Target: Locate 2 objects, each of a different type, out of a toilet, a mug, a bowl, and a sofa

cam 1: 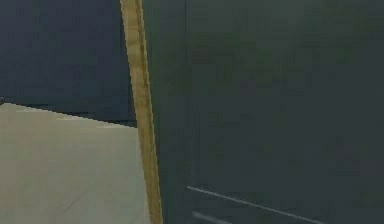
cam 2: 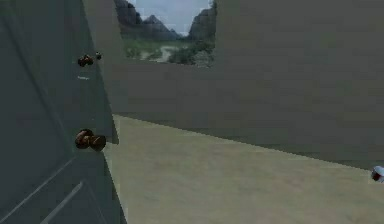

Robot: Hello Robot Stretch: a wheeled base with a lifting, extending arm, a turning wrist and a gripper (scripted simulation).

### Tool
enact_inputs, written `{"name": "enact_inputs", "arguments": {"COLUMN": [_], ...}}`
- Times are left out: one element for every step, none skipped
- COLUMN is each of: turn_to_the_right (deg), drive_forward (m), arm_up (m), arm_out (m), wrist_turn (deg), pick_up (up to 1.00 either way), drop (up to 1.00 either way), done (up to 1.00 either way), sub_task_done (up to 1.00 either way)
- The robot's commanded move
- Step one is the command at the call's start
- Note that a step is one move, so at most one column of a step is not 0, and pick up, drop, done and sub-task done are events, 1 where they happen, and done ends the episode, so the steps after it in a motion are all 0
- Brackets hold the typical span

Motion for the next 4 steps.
{"name": "enact_inputs", "arguments": {"turn_to_the_right": [-45.0, -18.0, 0.0, -6.0], "drive_forward": [0.0, 0.0, 0.15, 0.0], "arm_up": [0.0, 0.0, 0.0, 0.0], "arm_out": [0.0, 0.0, 0.0, 0.0], "wrist_turn": [0.0, 0.0, 0.0, 0.0], "pick_up": [0.0, 0.0, 0.0, 0.0], "drop": [0.0, 0.0, 0.0, 0.0], "done": [0.0, 0.0, 0.0, 0.0], "sub_task_done": [0.0, 0.0, 0.0, 0.0]}}
